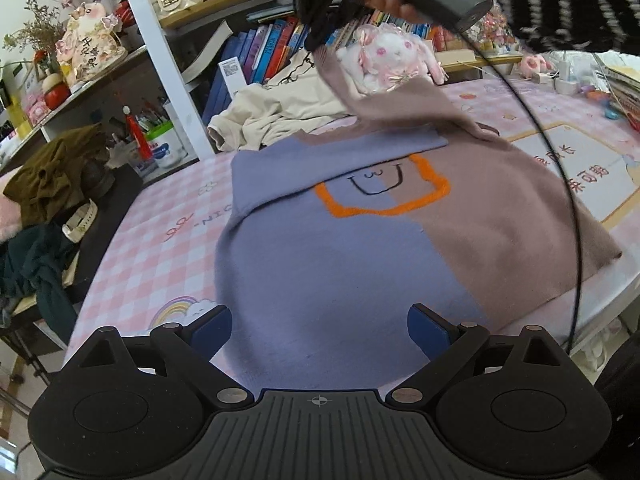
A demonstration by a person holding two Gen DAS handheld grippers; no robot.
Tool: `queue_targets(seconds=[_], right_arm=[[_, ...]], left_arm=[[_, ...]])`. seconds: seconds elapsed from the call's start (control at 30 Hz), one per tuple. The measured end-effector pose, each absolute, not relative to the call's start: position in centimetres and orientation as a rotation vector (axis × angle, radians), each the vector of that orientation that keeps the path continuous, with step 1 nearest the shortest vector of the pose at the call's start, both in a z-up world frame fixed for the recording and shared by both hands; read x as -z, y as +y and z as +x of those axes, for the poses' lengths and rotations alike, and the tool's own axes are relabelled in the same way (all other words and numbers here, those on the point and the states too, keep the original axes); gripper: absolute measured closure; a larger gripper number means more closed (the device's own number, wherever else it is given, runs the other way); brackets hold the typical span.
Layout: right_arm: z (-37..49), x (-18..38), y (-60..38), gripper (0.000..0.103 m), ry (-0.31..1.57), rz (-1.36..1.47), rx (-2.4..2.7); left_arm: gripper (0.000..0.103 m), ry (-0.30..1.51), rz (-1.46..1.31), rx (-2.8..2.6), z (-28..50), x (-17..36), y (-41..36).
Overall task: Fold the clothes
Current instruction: 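Grasp the mauve sleeve cuff with the right tool and lift it, then lay the mauve sleeve across the sweater body and open the right tool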
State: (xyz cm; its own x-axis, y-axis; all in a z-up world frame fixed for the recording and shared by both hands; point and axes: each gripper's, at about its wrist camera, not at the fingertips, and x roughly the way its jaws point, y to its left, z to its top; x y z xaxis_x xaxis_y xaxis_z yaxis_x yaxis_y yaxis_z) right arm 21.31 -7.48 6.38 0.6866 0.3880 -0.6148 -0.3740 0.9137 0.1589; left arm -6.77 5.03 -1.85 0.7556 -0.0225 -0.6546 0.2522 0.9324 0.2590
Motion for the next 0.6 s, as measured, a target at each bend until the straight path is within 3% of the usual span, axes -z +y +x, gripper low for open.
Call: queue_targets(seconds=[0.47, 0.57, 0.6], right_arm=[[22.7, -2.0, -5.1, 0.098, 0.800, 0.040, -0.416], [22.4, -2.0, -5.4, 0.086, 0.813, 0.101, -0.475], [22.2, -2.1, -5.7, 0.075, 0.815, 0.125, -0.492]], left_arm=[[0.007, 0.712, 0.291, 0.064, -7.1, 1.6, 8.3], [0.007, 0.708, 0.291, 0.066, -7.1, 1.6, 8.3], [0.007, 0.706, 0.289, 0.067, -7.0, 1.6, 8.3]])
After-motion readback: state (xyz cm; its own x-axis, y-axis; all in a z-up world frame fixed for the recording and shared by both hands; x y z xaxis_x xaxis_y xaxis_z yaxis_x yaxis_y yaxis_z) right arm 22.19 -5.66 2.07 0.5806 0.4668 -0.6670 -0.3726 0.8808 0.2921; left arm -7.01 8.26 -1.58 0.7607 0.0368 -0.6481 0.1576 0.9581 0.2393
